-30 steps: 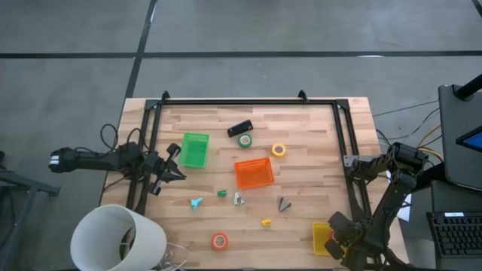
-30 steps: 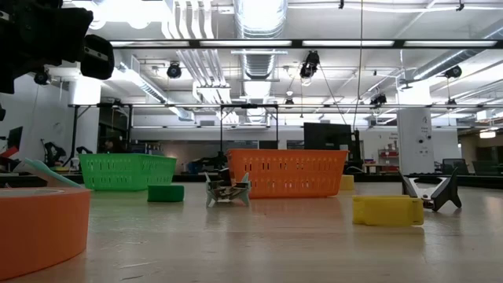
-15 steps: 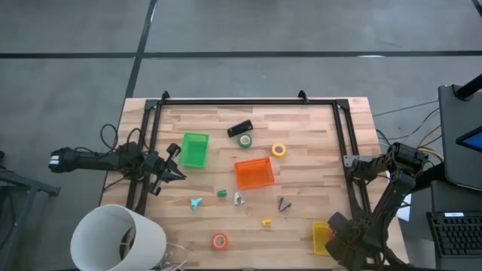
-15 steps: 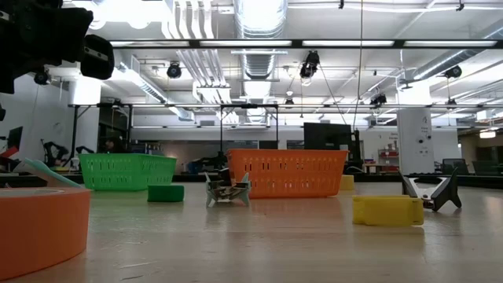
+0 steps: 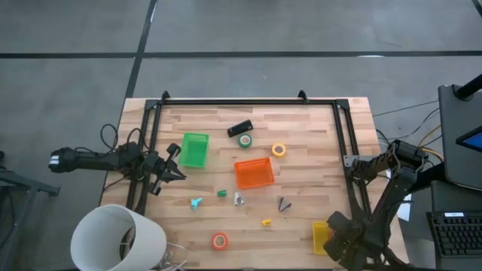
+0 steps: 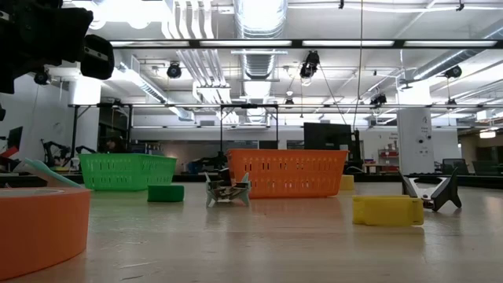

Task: Pick and place Stapler, Stapler remover, tape
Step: Put the yellow tape into the yellow bin

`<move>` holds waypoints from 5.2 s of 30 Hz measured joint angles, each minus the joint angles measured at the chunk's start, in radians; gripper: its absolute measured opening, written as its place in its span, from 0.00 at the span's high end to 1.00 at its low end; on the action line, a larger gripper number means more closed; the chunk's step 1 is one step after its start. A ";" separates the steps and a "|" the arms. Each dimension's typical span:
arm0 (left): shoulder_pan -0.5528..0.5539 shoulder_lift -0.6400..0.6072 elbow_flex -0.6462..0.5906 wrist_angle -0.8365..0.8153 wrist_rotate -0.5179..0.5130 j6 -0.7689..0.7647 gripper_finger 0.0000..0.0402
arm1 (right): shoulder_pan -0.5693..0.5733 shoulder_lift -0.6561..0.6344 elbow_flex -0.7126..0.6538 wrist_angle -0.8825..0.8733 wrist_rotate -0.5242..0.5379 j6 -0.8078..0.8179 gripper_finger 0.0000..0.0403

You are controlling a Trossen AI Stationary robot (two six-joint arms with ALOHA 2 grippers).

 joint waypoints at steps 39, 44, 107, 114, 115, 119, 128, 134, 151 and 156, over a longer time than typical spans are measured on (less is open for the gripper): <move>0.000 0.000 0.000 0.000 0.000 0.000 0.94 | -0.874 -0.116 0.032 -0.016 0.373 -0.896 0.74; 0.000 0.000 0.000 0.000 0.000 0.000 0.94 | -1.029 -0.120 0.030 0.029 0.359 -0.995 0.70; 0.000 0.003 0.000 -0.009 0.000 0.000 0.94 | -1.394 -0.001 -0.321 0.708 0.162 -1.245 0.76; 0.000 0.003 0.000 -0.008 0.000 0.000 0.94 | -1.394 -0.003 -0.320 0.703 0.162 -1.276 0.85; 0.000 0.003 0.000 -0.008 0.000 0.000 0.94 | -1.394 -0.007 -0.320 0.694 0.162 -1.278 0.86; 0.000 0.003 0.000 -0.008 0.000 0.000 0.94 | -1.394 -0.034 -0.320 0.626 0.162 -1.278 0.88; 0.000 0.003 0.000 -0.009 0.000 0.000 0.94 | -1.362 -0.185 -0.320 0.481 0.157 -1.270 0.87; 0.000 0.003 0.000 -0.010 0.000 0.000 0.94 | -1.259 -0.336 -0.320 0.395 0.153 -1.178 0.87; 0.000 0.004 0.000 -0.010 0.000 0.000 0.94 | -0.688 -0.480 -0.320 0.288 0.163 -0.632 0.87; 0.000 0.004 0.000 -0.010 0.000 0.000 0.94 | -0.536 -0.480 -0.320 0.289 0.188 -0.468 0.87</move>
